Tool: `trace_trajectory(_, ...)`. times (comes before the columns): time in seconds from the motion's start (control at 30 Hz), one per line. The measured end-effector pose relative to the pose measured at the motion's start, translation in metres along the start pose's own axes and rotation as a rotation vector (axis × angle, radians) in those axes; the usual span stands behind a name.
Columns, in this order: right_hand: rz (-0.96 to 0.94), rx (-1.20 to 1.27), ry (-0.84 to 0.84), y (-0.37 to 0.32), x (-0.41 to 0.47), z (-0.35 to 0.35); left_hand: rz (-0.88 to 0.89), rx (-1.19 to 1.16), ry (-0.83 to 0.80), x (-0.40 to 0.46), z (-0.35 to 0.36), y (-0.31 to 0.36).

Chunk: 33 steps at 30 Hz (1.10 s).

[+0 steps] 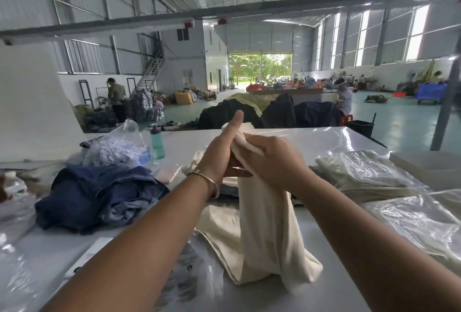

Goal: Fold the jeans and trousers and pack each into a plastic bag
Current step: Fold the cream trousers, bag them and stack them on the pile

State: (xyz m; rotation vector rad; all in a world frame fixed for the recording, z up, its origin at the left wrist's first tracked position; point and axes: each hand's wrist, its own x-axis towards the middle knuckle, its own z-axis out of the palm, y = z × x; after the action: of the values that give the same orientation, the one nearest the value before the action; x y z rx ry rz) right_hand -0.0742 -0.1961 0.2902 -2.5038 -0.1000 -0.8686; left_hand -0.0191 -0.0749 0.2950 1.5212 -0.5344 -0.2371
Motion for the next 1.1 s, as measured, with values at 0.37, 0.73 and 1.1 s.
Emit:
trace_trajectory(0.37, 0.371, -0.009, 0.283, 0.058, -0.048, 0.058, -0.035, -0.097, 0.255, 0.040, -0.006, 0.035)
trace_trajectory(0.73, 1.006, 0.207, -0.223, 0.168, -0.134, 0.115, 0.180, -0.950, 0.301, 0.004, -0.111, -0.024)
trace_trajectory(1.1, 1.555, 1.635, -0.509, 0.113, -0.184, 0.258, -0.094, -1.072, 0.576, -0.076, -0.156, -0.166)
